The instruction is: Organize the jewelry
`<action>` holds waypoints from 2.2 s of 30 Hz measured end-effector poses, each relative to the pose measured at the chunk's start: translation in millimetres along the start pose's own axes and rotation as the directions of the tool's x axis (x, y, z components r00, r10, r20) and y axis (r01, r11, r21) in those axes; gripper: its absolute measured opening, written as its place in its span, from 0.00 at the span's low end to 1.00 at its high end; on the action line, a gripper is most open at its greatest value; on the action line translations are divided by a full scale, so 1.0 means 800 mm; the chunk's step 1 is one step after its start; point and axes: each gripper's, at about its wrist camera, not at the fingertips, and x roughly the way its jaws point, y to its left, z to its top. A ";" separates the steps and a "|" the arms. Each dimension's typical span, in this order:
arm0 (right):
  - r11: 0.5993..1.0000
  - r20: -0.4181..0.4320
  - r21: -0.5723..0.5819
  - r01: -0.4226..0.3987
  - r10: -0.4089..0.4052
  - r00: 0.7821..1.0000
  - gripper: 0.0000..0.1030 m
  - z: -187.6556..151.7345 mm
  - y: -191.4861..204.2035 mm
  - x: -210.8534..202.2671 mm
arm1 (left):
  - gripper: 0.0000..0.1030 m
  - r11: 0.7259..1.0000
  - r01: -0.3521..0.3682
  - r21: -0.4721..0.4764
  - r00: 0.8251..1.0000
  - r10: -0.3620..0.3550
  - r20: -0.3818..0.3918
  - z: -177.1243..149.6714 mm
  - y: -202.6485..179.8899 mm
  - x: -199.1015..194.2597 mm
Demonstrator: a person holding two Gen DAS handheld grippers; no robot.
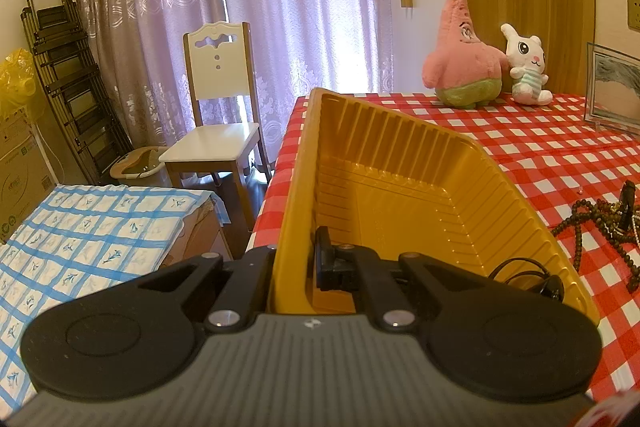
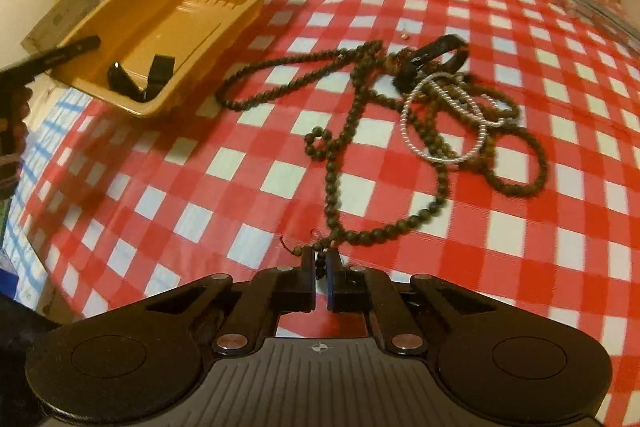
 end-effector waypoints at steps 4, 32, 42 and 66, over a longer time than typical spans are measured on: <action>0.998 0.104 0.016 0.059 -0.061 0.993 0.32 0.031 -0.003 -0.001 | 0.04 1.000 0.001 -0.001 1.000 -0.001 0.000 0.000 -0.001 0.000; 0.995 0.218 -0.073 0.074 -0.056 0.974 0.07 0.114 -0.001 0.059 | 0.04 1.000 0.009 0.002 1.000 -0.009 -0.002 0.004 0.000 0.004; 0.997 0.383 -0.077 -0.032 0.059 0.922 0.07 0.158 0.018 -0.102 | 0.04 1.000 0.028 0.010 0.999 -0.028 0.019 0.008 0.002 0.005; 0.955 0.591 -0.289 0.064 0.126 0.797 0.07 0.289 0.102 -0.317 | 0.03 0.998 0.057 0.039 0.997 -0.059 0.042 0.012 0.002 0.004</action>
